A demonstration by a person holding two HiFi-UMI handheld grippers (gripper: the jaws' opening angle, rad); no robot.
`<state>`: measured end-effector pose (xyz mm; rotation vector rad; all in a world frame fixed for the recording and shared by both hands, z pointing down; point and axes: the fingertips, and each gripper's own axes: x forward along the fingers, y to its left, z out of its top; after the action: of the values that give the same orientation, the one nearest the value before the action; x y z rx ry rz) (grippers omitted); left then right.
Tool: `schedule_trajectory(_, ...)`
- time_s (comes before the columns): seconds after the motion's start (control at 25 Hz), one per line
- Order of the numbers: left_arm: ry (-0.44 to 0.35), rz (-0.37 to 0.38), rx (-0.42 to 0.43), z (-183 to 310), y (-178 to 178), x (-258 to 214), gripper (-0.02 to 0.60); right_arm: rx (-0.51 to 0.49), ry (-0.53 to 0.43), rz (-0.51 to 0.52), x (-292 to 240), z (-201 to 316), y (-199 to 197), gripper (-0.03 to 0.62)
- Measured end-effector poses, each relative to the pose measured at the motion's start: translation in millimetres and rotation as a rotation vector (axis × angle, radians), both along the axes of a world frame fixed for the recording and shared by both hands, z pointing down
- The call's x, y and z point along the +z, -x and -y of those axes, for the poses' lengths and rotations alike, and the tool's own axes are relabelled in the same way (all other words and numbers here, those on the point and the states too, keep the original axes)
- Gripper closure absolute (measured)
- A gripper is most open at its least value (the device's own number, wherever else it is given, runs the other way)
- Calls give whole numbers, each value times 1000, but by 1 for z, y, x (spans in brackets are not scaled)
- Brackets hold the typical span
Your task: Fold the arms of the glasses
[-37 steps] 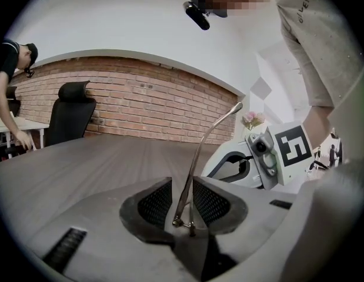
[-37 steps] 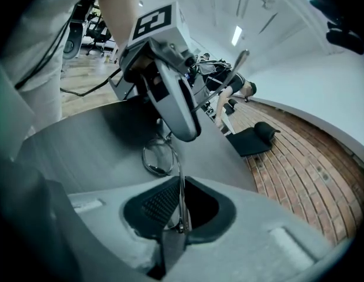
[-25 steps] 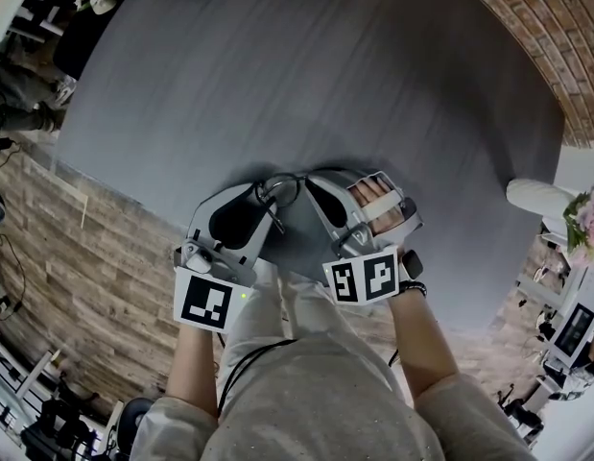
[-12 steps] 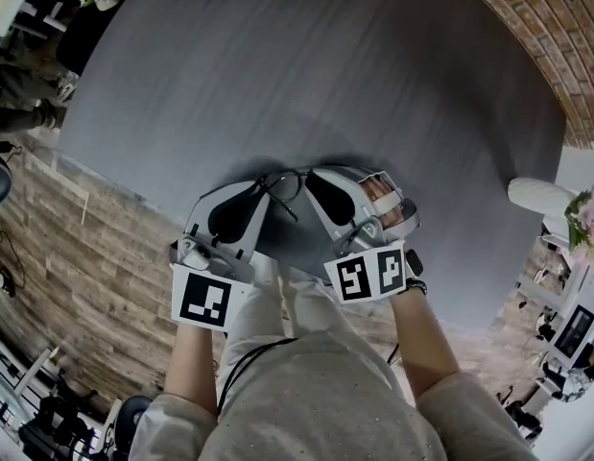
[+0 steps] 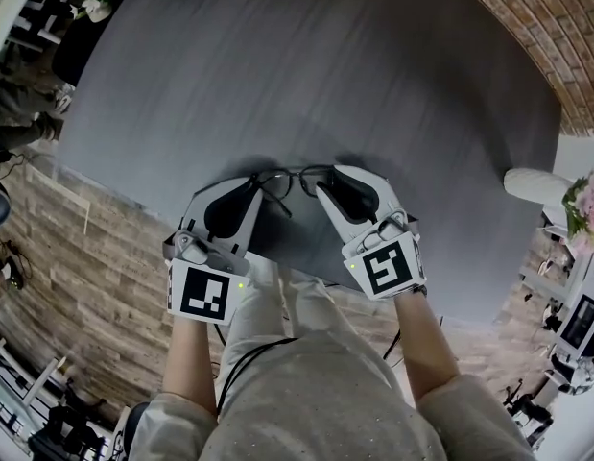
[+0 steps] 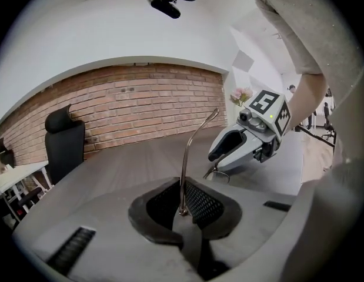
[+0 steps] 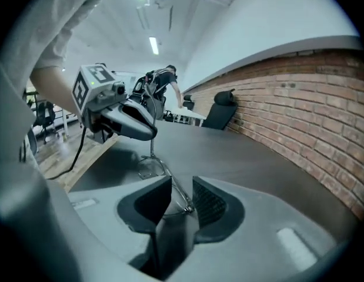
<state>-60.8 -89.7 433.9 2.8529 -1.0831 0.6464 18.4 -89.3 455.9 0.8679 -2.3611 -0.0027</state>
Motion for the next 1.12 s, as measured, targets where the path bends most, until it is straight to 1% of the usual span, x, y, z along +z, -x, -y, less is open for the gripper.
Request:
schedule_trajectory(0.12,13,34,10,0,-1,4,560,51,39,50,0,3,-6,488)
schedule_trajectory(0.2,26,62,13,-1,-2,9,560,83,62,104,0,4,-12,497)
schedule_trajectory(0.28,26,88,29,-2,-7,12,560,127,91,161,-1,4,-19,509)
schedule_trajectory(0.36,23,102,43,-1,-10,12,560,169,118,194,-1,4,-26,521)
schedule_trajectory(0.52,17,129,65,1,-13,12,560,219,149,187,5,3,-33,543)
schedule_trajectory(0.64,7,168,90,2,-18,14,560,255,167,186,8,2,-38,562)
schedule_trajectory(0.8,-7,220,125,2,-23,14,560,281,175,202,7,1,-41,568)
schedule_trajectory(0.92,-30,281,155,1,-28,16,560,296,181,219,8,-1,-44,571)
schedule_trajectory(1.12,-92,433,219,-1,-37,21,560,312,183,241,7,-4,-46,571)
